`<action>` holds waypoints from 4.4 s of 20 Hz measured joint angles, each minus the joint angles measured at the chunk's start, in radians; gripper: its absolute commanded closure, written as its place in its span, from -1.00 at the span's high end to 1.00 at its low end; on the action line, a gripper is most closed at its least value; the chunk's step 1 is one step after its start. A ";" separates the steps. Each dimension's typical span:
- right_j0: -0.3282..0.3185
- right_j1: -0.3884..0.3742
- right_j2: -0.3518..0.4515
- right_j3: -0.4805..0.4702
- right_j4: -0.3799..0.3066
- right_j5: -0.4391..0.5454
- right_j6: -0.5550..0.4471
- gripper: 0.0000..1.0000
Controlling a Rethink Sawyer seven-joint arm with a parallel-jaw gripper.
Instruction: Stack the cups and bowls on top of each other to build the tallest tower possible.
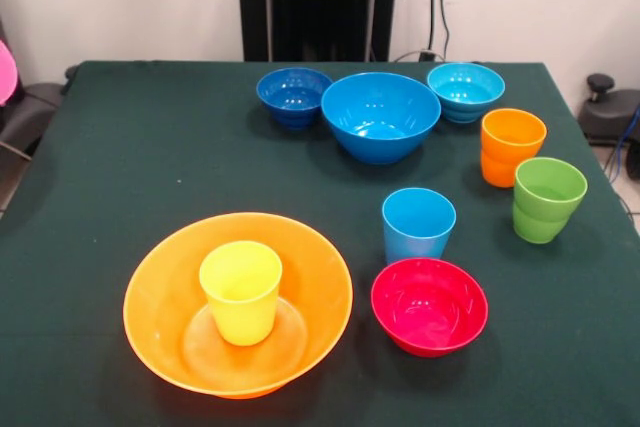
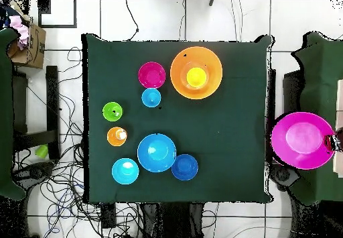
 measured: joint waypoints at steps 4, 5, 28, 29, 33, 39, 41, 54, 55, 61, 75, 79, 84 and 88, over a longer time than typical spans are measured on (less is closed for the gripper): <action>-0.040 -0.001 0.021 0.001 0.060 0.000 0.000 -1.00; -0.054 -0.002 0.025 0.000 0.075 0.000 0.000 -1.00; -0.109 -0.099 0.048 0.052 0.133 0.013 0.000 -1.00; -0.109 -0.116 0.048 0.071 0.137 0.013 0.000 -1.00; -0.105 -0.182 0.048 0.142 0.158 0.013 0.000 -1.00; -0.093 -0.292 0.048 0.271 0.205 0.010 0.000 -1.00; -0.084 -0.335 0.048 0.324 0.227 0.001 0.000 -1.00; 0.026 -0.521 0.021 0.542 0.337 -0.033 0.013 -1.00; 0.040 -0.530 0.016 0.555 0.340 -0.043 0.021 -1.00; 0.118 -0.548 -0.031 0.617 0.341 -0.150 0.085 -1.00; 0.283 -0.493 -0.166 0.758 0.336 -0.488 0.343 -1.00; 0.311 -0.458 -0.204 0.788 0.310 -0.561 0.385 -1.00; 0.330 -0.418 -0.229 0.813 0.295 -0.621 0.406 -1.00; 0.322 -0.402 -0.229 0.819 0.295 -0.622 0.406 -1.00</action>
